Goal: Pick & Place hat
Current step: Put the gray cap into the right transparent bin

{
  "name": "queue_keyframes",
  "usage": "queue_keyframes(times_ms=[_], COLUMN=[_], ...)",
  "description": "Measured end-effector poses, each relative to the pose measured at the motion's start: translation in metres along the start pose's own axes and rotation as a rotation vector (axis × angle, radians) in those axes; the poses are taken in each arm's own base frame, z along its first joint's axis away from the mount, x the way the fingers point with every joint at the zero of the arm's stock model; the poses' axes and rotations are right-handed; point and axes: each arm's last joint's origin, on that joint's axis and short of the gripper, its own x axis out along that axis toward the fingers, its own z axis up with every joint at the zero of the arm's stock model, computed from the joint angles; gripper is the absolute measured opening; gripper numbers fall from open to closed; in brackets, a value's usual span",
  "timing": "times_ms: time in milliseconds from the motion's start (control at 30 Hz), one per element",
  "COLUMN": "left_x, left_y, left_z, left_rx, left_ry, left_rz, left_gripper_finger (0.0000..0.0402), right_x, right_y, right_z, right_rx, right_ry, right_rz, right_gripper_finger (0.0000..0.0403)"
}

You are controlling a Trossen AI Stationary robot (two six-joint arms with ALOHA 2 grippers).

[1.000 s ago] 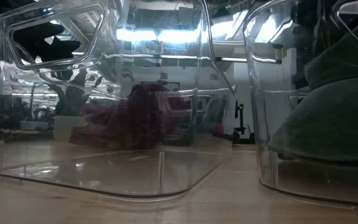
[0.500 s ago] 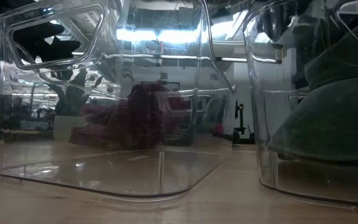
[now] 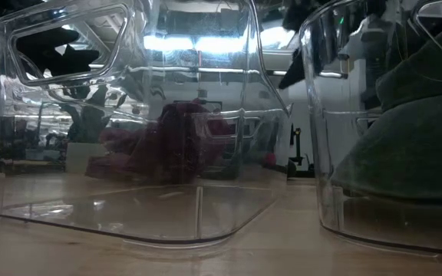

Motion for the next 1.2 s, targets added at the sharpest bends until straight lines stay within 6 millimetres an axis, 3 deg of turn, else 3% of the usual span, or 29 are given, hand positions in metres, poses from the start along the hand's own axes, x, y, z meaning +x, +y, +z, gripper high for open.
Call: queue_keyframes(times_ms=[333, 667, 933, 1200], left_x=[0.000, 0.000, 0.000, 0.000], left_y=[0.000, 0.000, 0.000, 0.000], left_z=[0.000, 0.000, 0.000, 0.000], left_rx=[0.000, 0.000, 0.000, 0.000], left_ry=[0.000, 0.000, 0.000, 0.000], left_rz=[0.000, 0.000, 0.000, 0.000], left_gripper_finger=[0.0184, 0.0184, 0.0184, 0.0184], right_x=[0.043, 0.074, 0.105, 0.117], right_y=[-0.035, -0.062, -0.065, -0.065], right_z=[-0.015, -0.015, -0.028, -0.032], right_rx=[-0.090, -0.095, -0.086, -0.212], right_ry=[0.126, 0.044, 0.093, 0.109], right_rz=[-0.047, -0.113, -0.082, -0.061], right_gripper_finger=[0.0256, 0.0252, 0.0252, 0.0252])
